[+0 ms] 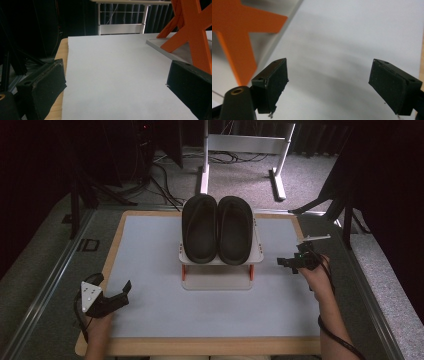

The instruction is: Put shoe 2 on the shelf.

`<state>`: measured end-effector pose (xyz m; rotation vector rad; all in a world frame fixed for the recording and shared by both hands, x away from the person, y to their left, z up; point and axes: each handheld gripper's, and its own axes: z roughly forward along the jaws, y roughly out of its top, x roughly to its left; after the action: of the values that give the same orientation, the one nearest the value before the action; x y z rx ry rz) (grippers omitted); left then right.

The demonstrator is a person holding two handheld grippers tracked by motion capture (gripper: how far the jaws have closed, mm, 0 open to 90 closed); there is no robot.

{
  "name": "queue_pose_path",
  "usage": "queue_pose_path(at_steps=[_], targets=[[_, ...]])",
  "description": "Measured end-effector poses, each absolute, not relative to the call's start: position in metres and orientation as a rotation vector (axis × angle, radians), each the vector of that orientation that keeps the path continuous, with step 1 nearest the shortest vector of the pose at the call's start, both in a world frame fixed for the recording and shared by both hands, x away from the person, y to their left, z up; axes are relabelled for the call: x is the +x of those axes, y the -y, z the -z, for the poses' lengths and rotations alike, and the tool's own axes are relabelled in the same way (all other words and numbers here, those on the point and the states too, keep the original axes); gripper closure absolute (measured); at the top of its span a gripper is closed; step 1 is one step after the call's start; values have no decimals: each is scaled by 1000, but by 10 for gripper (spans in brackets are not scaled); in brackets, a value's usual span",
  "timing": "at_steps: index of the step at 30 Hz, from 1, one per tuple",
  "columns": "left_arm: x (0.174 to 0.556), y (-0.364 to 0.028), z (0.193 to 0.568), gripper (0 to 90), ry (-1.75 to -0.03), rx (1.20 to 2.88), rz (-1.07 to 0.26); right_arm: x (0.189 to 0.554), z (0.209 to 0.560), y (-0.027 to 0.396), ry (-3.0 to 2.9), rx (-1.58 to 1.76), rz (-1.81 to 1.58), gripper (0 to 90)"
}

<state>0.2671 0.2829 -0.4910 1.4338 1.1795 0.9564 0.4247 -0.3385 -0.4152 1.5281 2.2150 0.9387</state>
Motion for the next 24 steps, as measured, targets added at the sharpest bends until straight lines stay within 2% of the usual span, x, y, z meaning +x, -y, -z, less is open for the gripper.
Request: queue_pose_path(at_steps=[11,24], targets=[[267,-283,491,16,-1179,1434,-957,408,444,351,-2119,1540,-917,138],[267,-283,491,16,-1178,1433,-960,388,462,359,-1918,1550,-939,136]])
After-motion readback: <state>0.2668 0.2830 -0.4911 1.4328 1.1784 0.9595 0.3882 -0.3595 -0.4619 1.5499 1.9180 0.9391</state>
